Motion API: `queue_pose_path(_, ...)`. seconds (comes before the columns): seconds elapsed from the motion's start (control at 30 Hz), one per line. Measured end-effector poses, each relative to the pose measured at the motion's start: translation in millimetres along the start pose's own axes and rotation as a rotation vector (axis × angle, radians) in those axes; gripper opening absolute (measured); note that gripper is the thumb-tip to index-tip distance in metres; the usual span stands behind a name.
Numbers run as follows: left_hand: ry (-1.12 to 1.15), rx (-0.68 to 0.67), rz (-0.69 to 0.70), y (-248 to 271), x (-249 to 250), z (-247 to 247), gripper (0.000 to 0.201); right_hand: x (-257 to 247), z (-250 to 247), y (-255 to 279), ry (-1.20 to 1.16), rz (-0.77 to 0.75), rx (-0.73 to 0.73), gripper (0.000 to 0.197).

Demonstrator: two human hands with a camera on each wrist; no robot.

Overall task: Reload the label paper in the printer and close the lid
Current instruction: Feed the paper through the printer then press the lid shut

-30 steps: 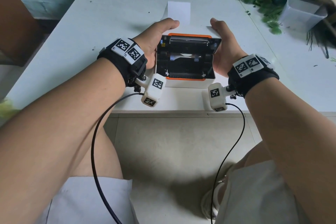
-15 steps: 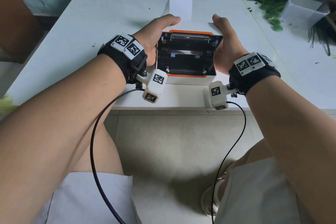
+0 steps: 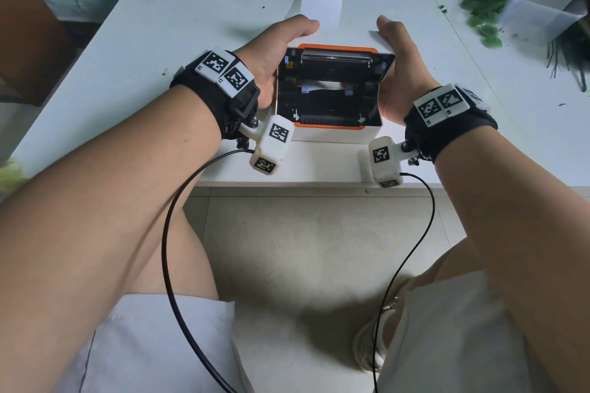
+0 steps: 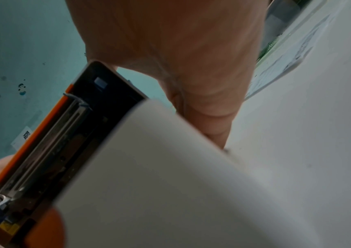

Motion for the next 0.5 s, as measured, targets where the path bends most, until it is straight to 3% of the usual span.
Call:
queue_pose_path(0.07, -0.005, -0.007, -0.008, -1.7, -0.4, -1.0, 0.025, 0.0, -1.0, -0.3, 0.004, 0.001, 0.003, 0.049)
queue_pose_path(0.4, 0.009, -0.021, -0.021, -4.9, -2.1, -1.3, 0.038, -1.2, -0.5, 5.1, -0.029, -0.013, -0.040, 0.032)
queue_pose_path(0.5, 0.007, -0.012, -0.019, -4.6, -2.0, -1.3, 0.039, -0.9, -0.2, 5.3, -0.043, 0.002, -0.046, 0.037)
Point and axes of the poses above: each hand's wrist, its own y-axis away from the middle knuckle, its own z-axis out of the palm, x = y × z, the point moved 2 cm from there along -y, towards the middle knuckle, and after that the axes turned 9 degrees about -x, right-handed, at the moved point
